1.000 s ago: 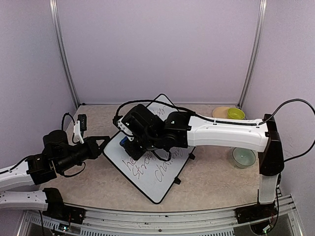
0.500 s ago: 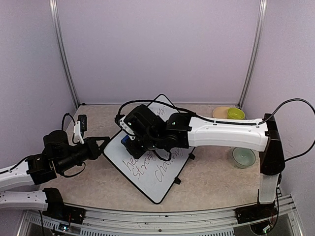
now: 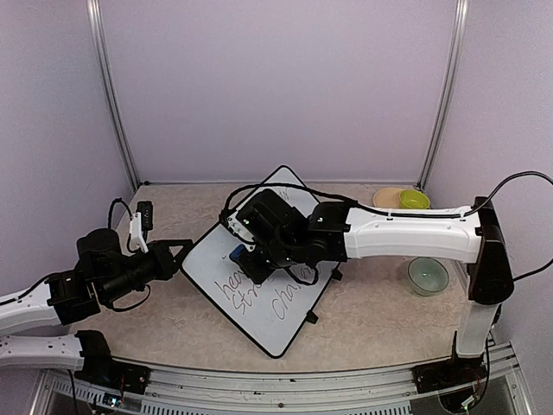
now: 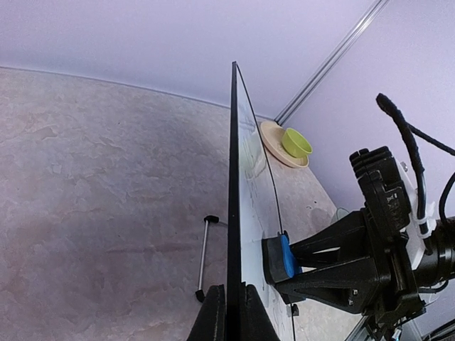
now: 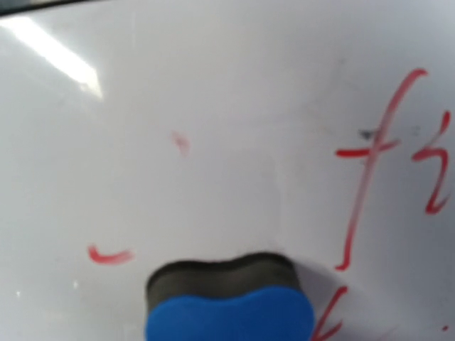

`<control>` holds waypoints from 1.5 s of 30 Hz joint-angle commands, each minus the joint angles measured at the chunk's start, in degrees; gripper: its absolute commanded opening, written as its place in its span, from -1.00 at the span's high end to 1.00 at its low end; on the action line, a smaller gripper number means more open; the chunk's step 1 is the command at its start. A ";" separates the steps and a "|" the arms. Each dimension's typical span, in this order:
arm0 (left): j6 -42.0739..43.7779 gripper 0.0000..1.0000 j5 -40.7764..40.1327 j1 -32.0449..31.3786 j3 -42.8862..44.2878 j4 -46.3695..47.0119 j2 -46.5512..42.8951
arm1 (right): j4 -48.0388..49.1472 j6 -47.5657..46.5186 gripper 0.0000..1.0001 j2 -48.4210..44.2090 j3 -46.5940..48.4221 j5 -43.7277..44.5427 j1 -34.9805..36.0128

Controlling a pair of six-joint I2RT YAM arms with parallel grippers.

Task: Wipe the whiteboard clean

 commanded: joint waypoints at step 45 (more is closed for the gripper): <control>-0.09 1.00 1.05 -0.30 -0.55 0.37 -0.76 | -6.13 -4.94 0.55 11.37 18.18 -1.15 -0.34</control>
